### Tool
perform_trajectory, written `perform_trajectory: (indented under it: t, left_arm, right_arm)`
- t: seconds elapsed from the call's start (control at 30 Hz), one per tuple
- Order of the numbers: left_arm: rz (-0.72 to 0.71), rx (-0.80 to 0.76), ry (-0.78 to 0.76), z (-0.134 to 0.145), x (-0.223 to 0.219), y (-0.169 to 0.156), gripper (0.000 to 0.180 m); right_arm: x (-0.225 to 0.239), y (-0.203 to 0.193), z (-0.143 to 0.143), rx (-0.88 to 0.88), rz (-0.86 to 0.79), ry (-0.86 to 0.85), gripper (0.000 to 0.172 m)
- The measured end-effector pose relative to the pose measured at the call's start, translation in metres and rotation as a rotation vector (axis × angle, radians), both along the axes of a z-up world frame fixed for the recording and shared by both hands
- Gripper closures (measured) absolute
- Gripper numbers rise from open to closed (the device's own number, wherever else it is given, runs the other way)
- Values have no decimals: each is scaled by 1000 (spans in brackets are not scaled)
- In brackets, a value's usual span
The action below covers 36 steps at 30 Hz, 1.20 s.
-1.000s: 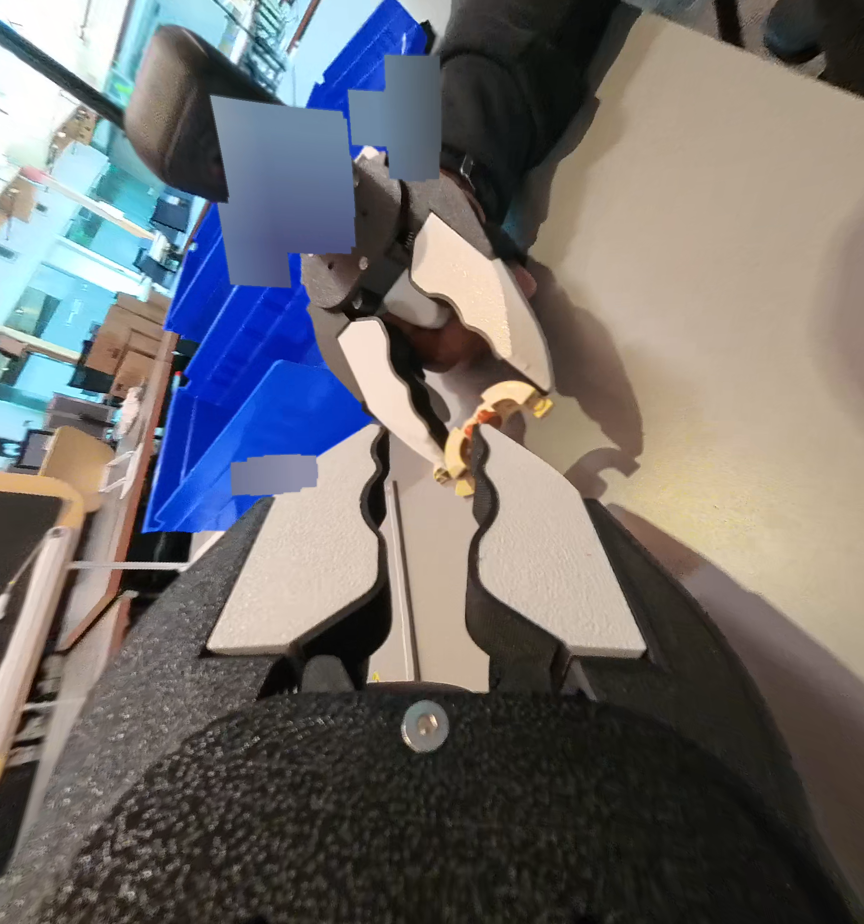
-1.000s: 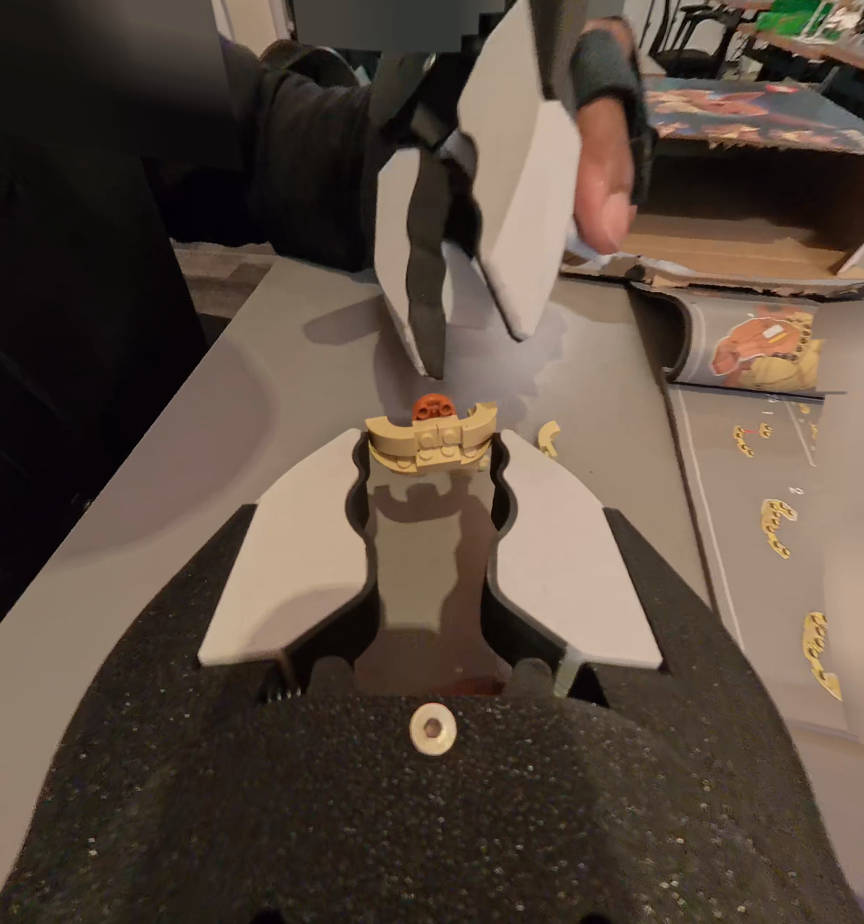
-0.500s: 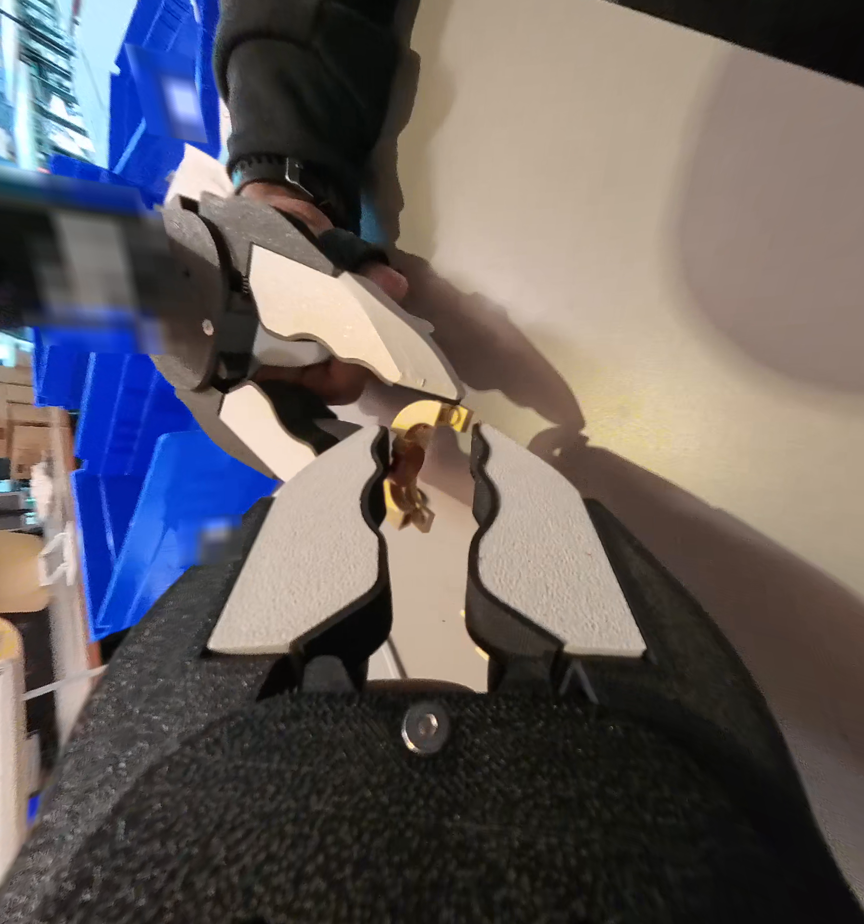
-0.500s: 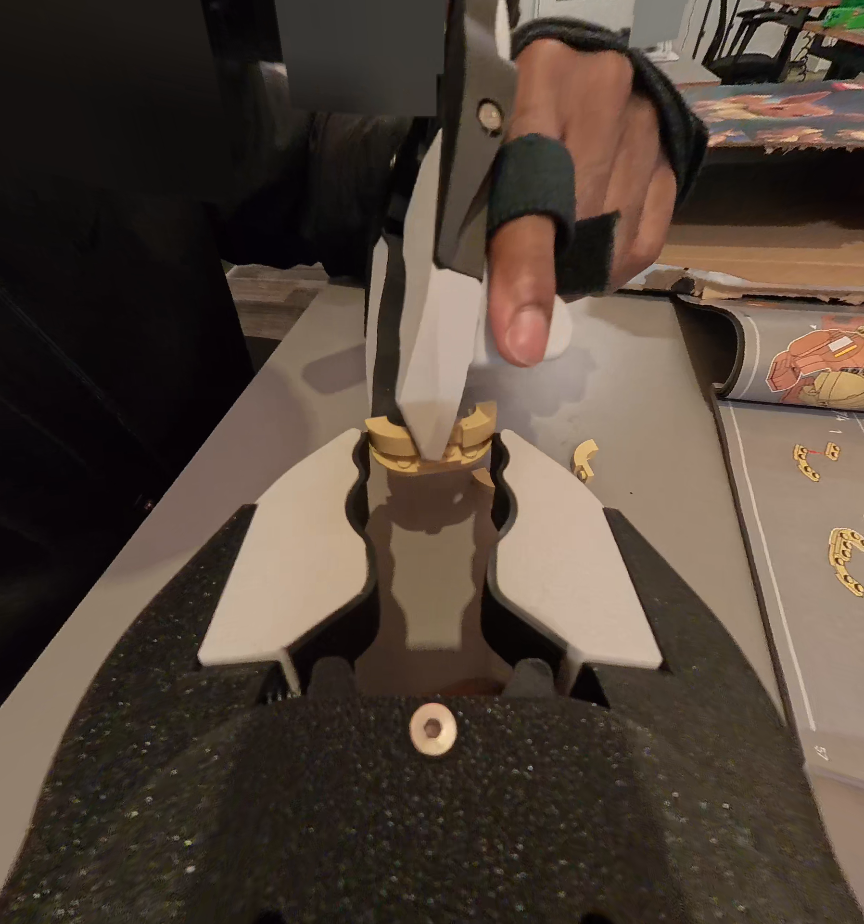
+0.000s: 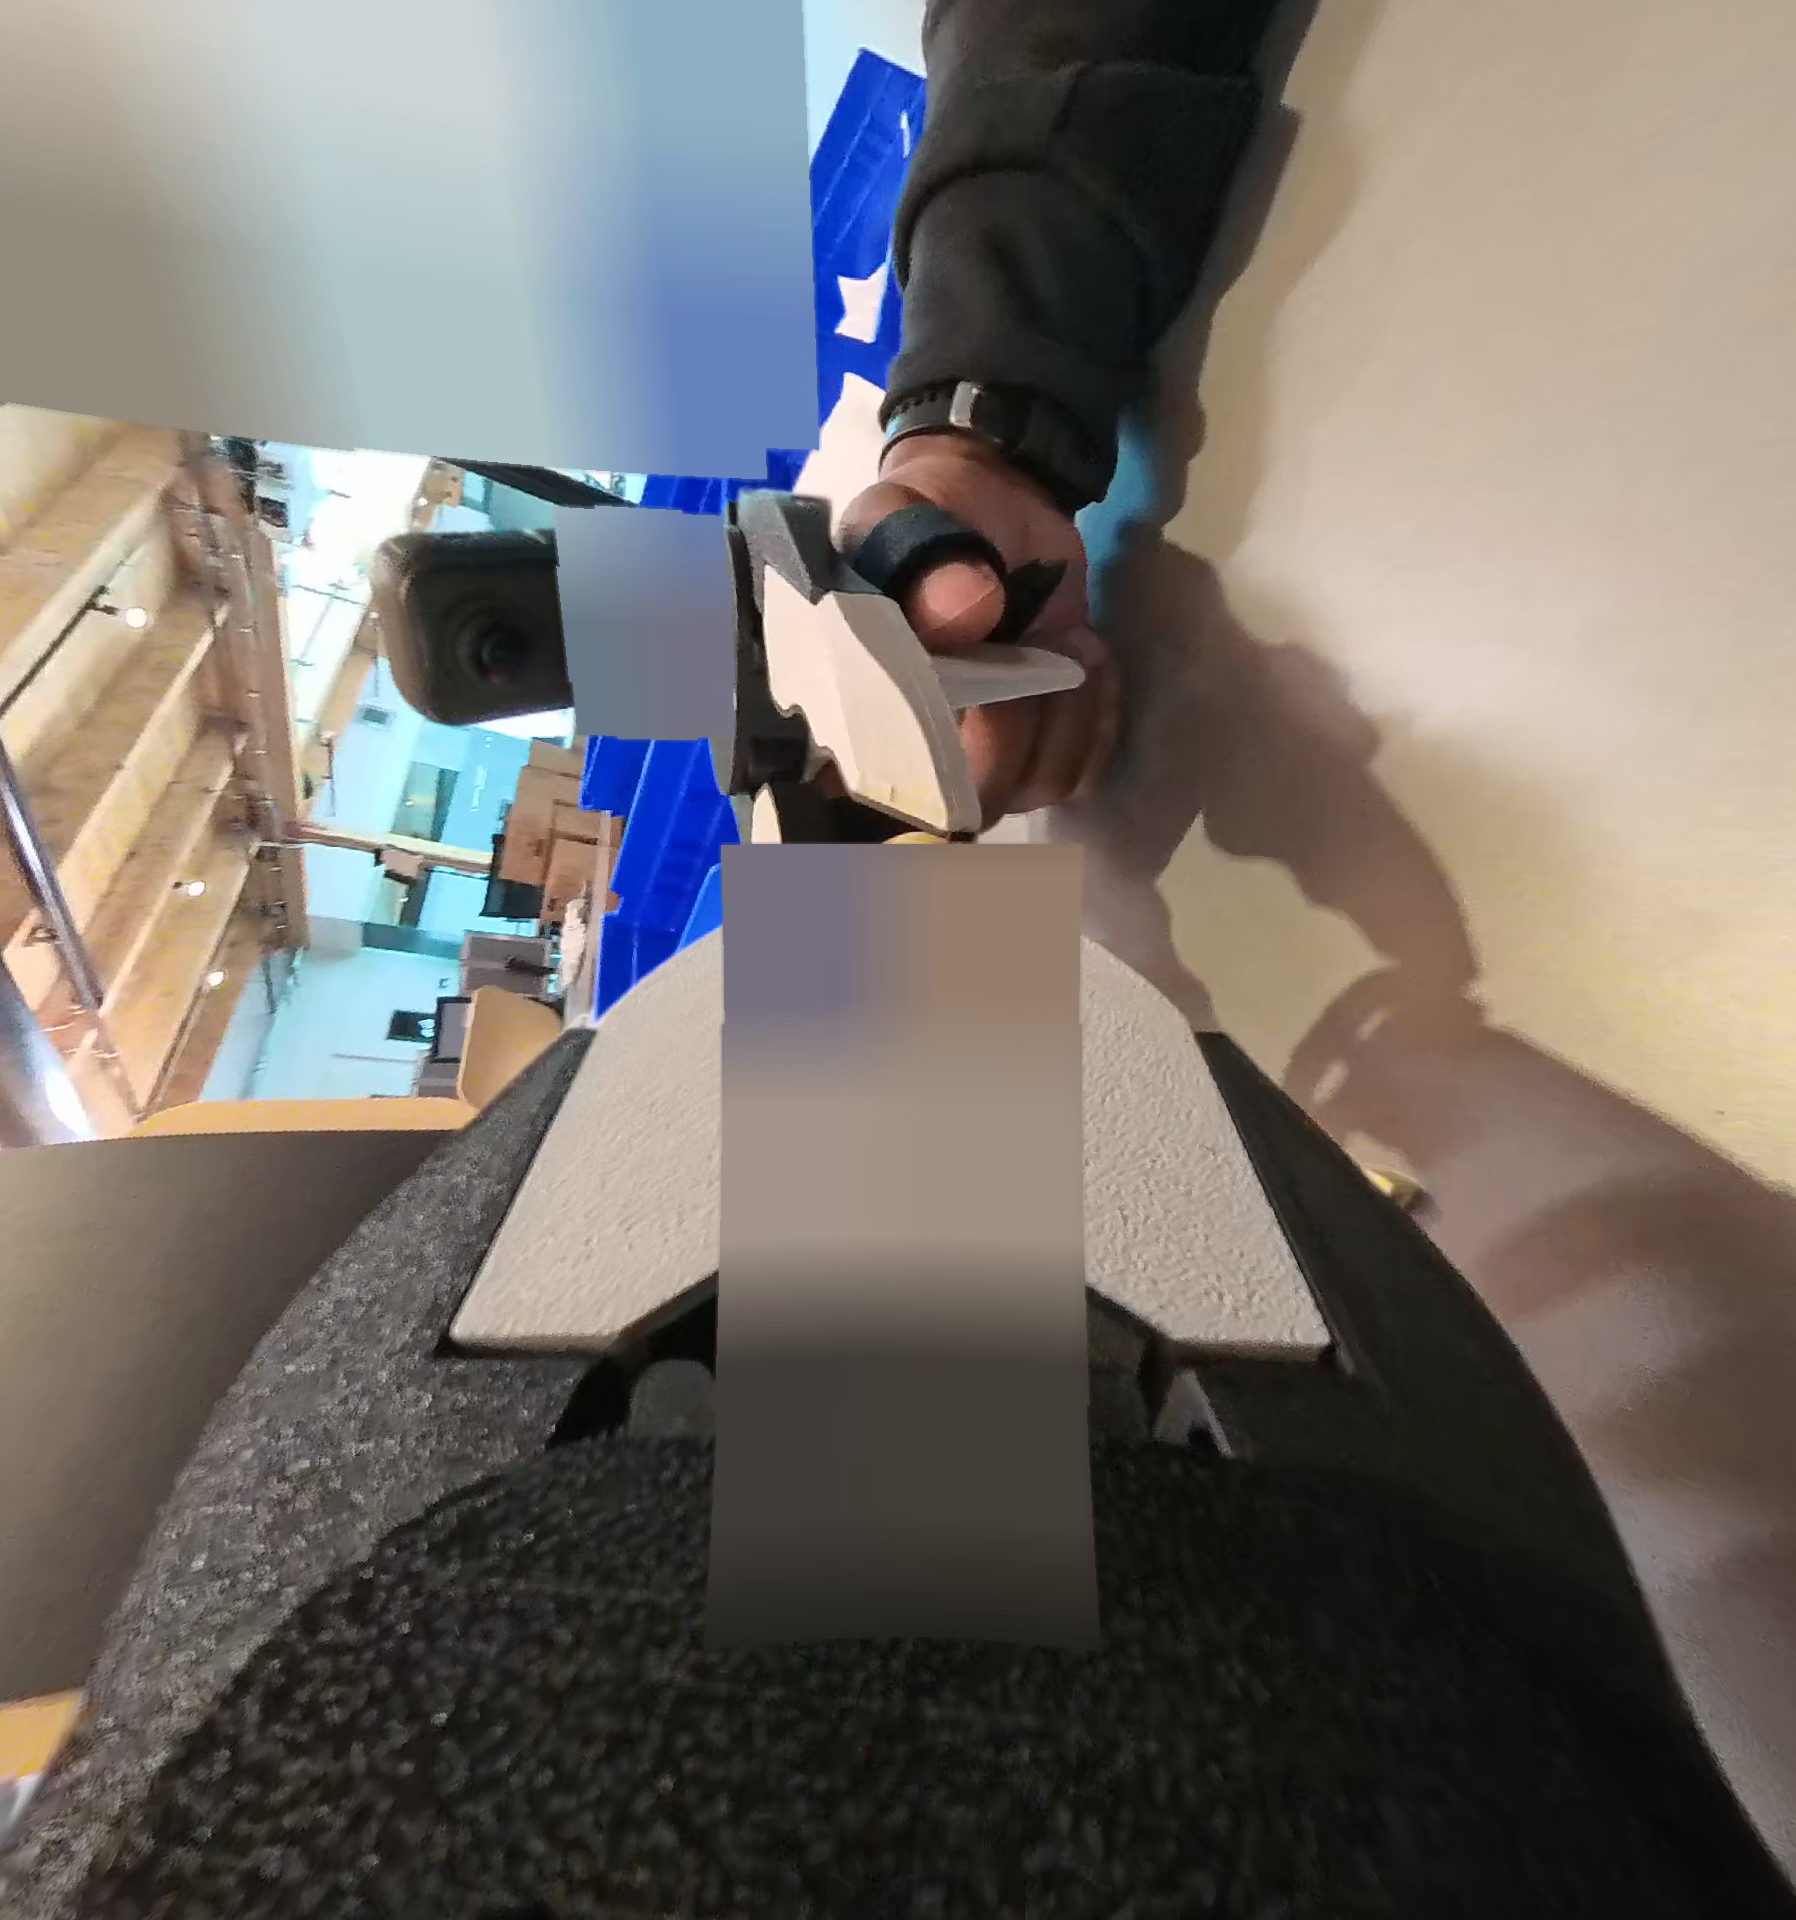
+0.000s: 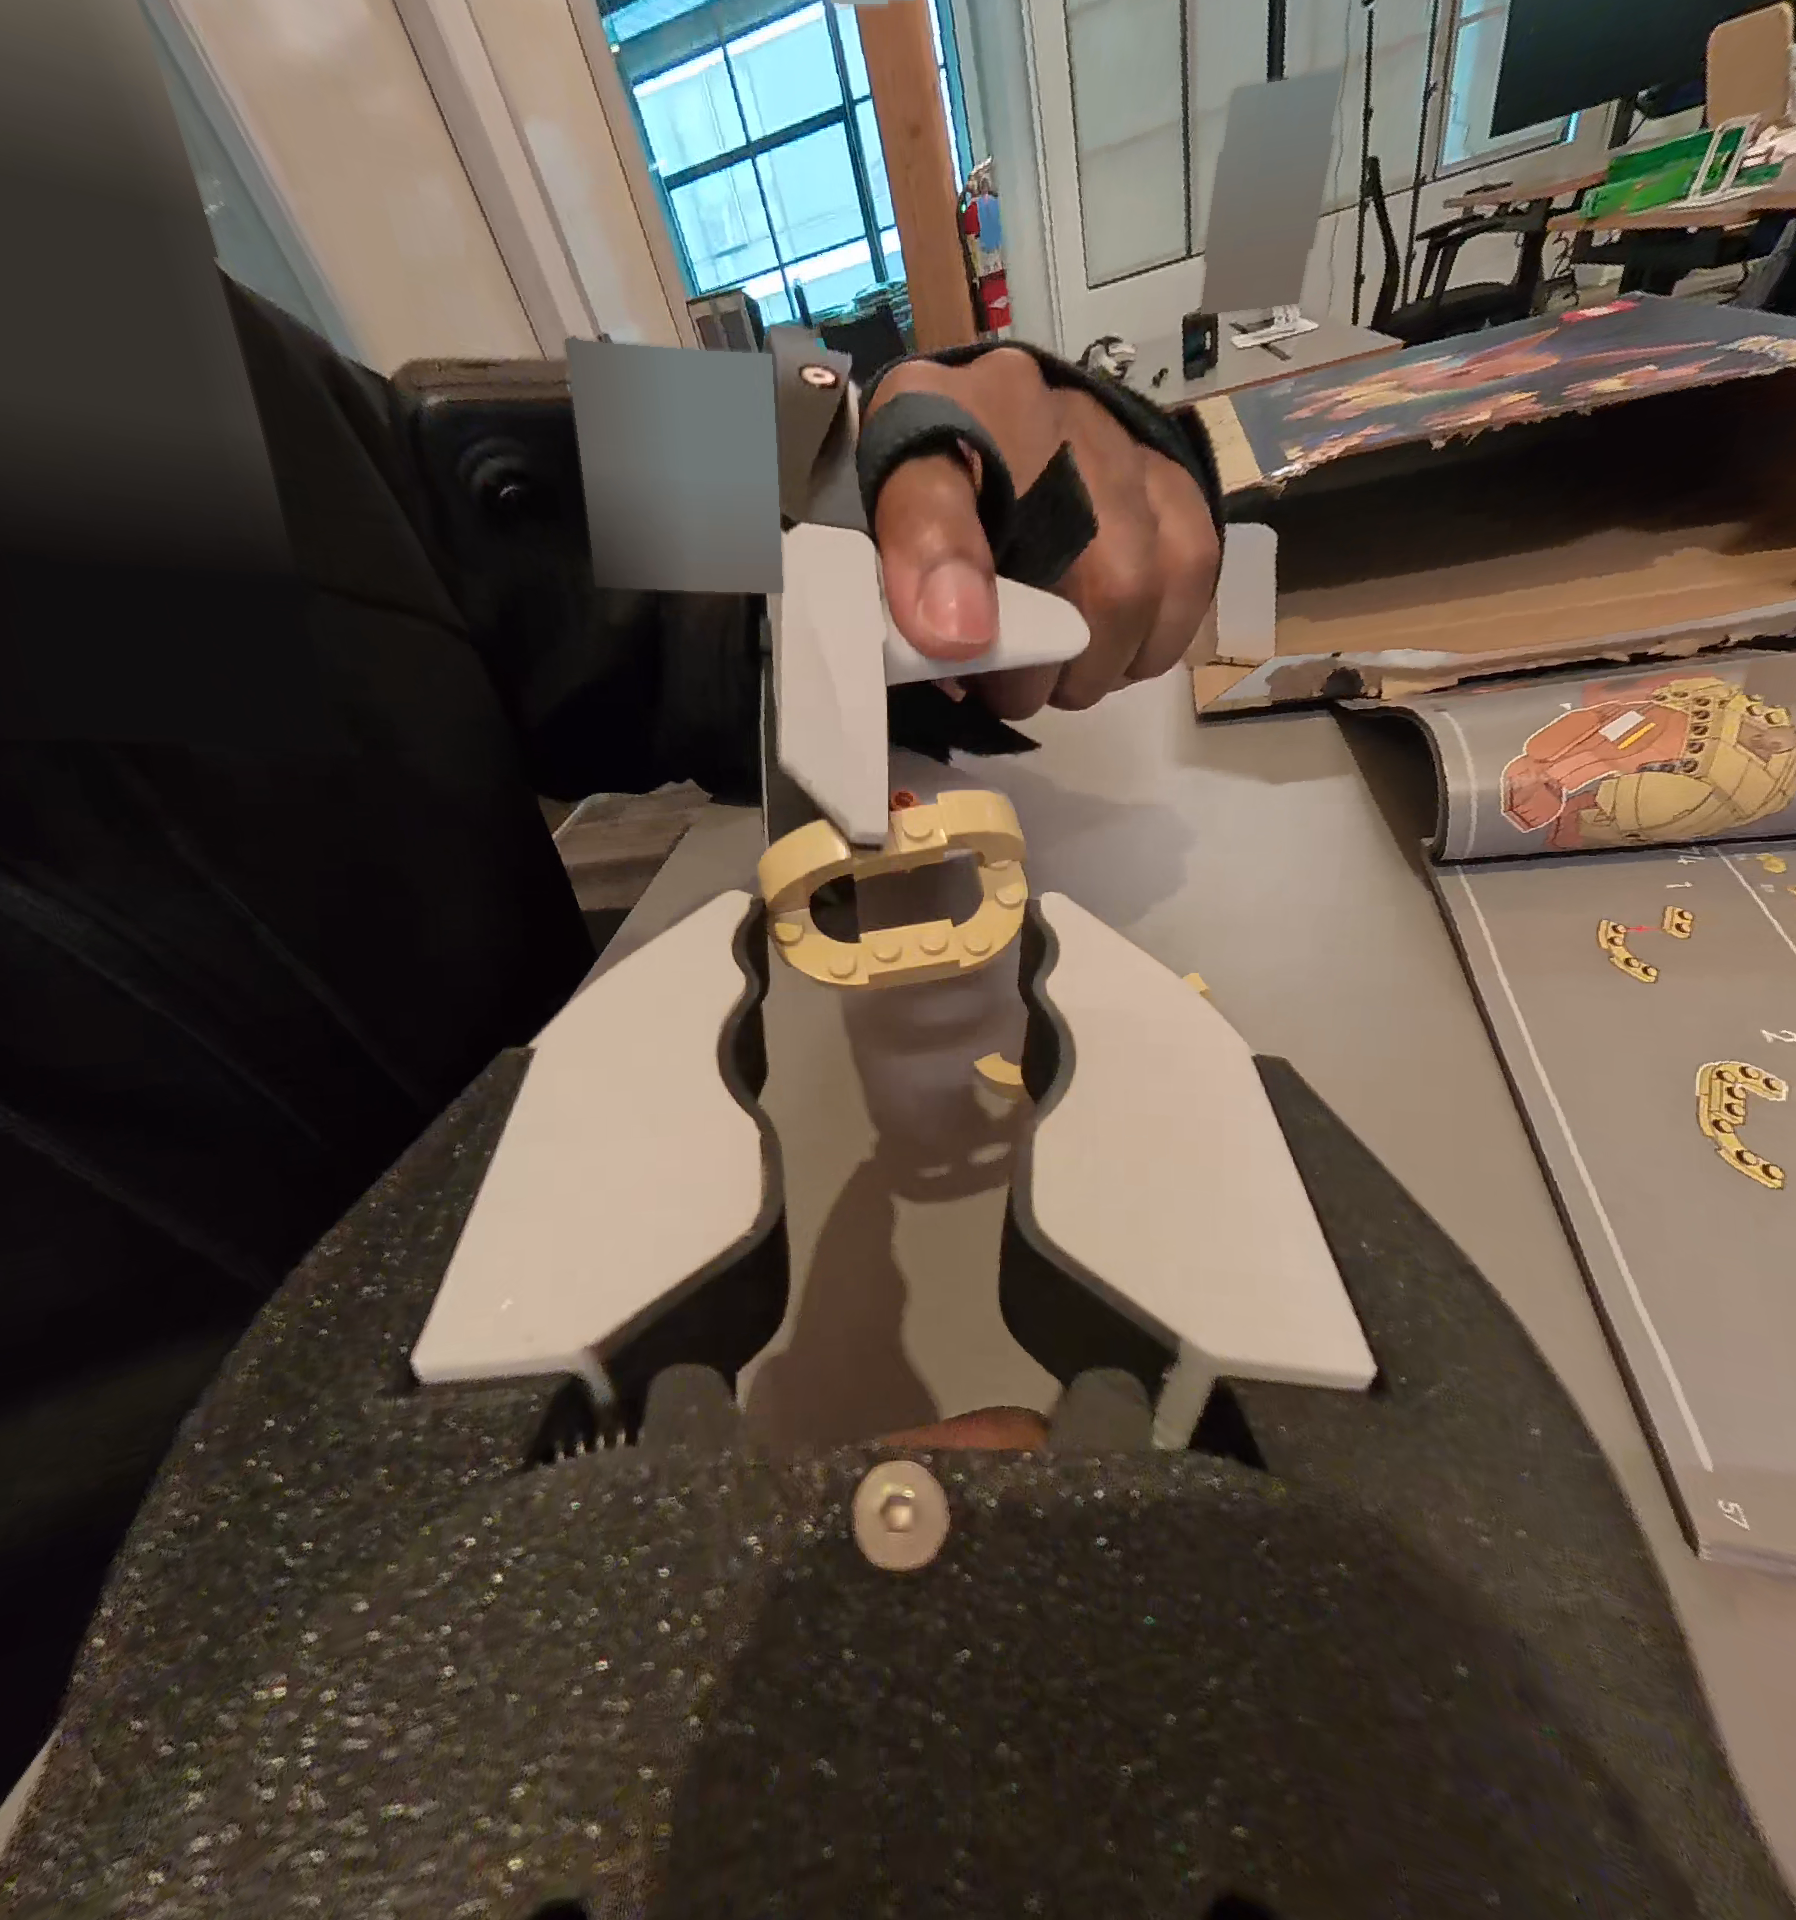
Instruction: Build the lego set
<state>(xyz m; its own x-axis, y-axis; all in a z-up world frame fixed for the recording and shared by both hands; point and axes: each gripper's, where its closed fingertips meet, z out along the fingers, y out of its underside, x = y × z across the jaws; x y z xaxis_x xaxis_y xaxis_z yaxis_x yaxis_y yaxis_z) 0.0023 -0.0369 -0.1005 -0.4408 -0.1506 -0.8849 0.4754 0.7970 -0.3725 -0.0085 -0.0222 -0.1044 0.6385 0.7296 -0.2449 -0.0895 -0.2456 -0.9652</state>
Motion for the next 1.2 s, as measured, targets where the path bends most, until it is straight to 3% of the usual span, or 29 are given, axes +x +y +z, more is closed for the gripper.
perform_trajectory:
  t: [0.23,1.2]
  left_arm:
    - [-2,-14,-30,3,0,-1,158]
    - [-30,-333,-59,25,3,-5,160]
  right_arm:
    - [-1,-1,3,-3,9,20,126]
    - [0,-4,23,-32,58,271,125]
